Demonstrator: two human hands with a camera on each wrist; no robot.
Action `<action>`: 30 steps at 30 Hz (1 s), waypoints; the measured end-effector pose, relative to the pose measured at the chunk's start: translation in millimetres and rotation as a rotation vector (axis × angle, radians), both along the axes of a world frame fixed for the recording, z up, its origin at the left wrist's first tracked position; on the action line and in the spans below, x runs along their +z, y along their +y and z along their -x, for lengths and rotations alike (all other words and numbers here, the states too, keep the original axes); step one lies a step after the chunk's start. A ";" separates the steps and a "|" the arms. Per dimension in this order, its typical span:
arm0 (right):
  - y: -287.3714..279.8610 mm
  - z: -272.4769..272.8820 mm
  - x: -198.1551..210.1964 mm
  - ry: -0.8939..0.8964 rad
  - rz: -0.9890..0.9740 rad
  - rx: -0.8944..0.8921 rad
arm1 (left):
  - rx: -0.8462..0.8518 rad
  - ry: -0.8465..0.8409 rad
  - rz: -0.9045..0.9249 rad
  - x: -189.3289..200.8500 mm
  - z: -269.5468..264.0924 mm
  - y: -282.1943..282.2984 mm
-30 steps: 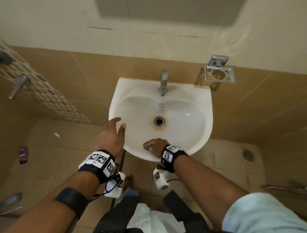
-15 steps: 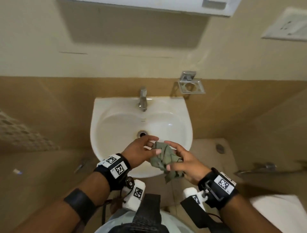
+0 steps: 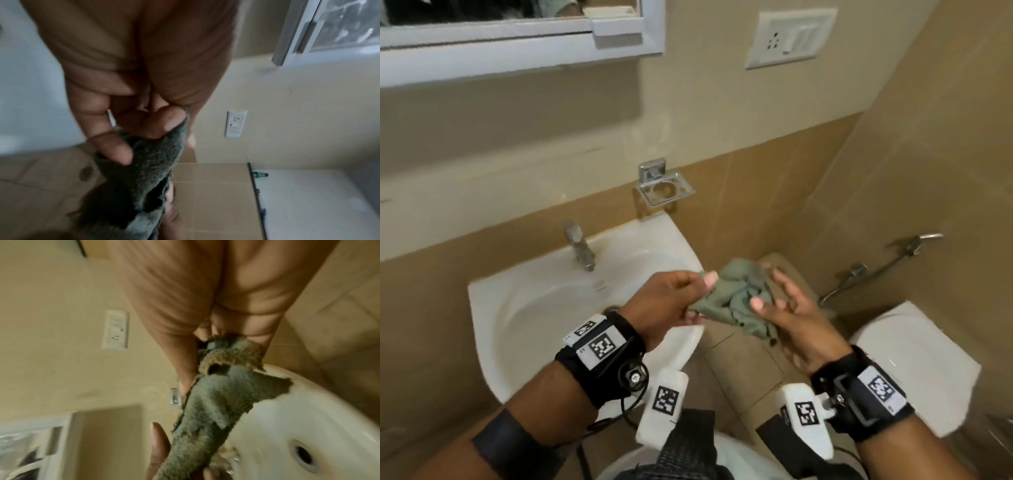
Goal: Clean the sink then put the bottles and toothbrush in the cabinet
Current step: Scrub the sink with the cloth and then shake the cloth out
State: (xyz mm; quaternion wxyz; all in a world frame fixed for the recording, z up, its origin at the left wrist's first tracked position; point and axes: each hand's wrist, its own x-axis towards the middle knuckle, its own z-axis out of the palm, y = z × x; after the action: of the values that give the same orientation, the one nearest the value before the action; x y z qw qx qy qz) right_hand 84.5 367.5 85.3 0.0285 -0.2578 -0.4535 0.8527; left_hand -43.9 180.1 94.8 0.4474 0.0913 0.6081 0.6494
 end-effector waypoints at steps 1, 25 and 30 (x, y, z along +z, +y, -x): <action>7.5 -1.5 2.7 0.033 -0.053 -0.020 | 0.037 0.071 -0.010 -0.8 2.8 5.0; 153.3 10.1 3.5 -0.160 -1.194 0.780 | 0.313 0.435 0.115 27.7 -29.9 57.6; 59.1 64.8 -34.1 0.038 -0.536 0.936 | 0.189 0.271 0.039 68.2 -34.6 52.2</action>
State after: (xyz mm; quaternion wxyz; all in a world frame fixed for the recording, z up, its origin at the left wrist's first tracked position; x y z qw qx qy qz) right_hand 19.7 426.6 51.2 -0.2815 0.0035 -0.7209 0.6333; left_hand -9.4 232.3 163.0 0.2996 0.1118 0.6813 0.6584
